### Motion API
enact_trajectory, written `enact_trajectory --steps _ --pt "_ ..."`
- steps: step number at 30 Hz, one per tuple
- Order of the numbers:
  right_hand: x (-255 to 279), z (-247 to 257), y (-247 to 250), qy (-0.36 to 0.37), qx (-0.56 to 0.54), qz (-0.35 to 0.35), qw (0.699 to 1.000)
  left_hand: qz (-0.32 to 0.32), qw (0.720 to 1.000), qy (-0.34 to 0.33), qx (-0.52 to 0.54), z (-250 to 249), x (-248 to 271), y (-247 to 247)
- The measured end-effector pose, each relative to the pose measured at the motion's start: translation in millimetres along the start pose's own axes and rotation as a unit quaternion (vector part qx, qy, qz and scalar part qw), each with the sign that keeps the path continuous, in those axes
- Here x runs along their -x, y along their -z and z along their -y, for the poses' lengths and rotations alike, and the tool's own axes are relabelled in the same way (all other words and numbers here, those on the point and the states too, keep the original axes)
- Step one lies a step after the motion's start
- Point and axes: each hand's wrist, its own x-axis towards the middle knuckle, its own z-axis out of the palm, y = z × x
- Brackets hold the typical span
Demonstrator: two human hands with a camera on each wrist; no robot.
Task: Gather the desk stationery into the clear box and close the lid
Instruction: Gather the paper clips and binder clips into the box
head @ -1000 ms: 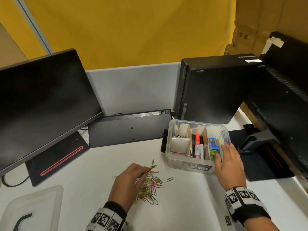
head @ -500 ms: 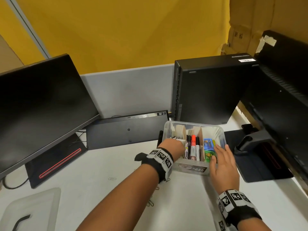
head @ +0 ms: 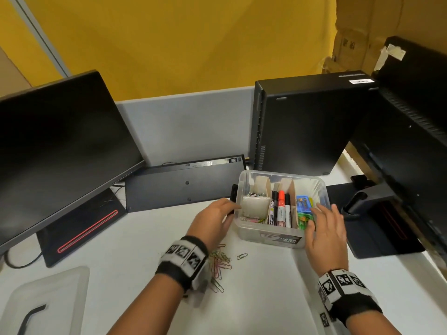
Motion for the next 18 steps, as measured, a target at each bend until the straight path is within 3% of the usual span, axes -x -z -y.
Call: enact_trajectory --steps 3,5,7,9,10,14,18 --pt "5.9 21.3 6.7 0.062 0.023 -0.017 0.998 -0.015 0.998 0.056 -0.024 41.9 48.3 2.7" --pt "16.2 43.9 6.6 0.159 0.005 -0.014 0.987 0.001 0.994 0.105 -0.039 69.7 77.8 -1.5" --pt "31.4 66.8 -2.6 0.268 -0.036 0.016 0.963 0.026 0.986 0.156 -0.052 92.0 100.1 -8.6" --pt "47.5 83.3 -20.2 0.324 -0.045 0.079 0.942 0.049 0.976 0.202 -0.064 108.4 115.7 -16.5" --pt "54.0 91.1 -29.4 0.312 -0.036 0.127 0.941 0.063 0.97 0.225 -0.066 113.9 121.1 -19.8" --pt "65.9 104.2 -68.2 0.147 0.042 0.321 0.935 0.139 0.951 0.273 -0.044 123.2 131.7 -30.3" --pt "73.5 118.1 -87.7 0.121 0.073 0.387 0.911 0.171 0.954 0.23 -0.093 119.8 133.9 -40.8"
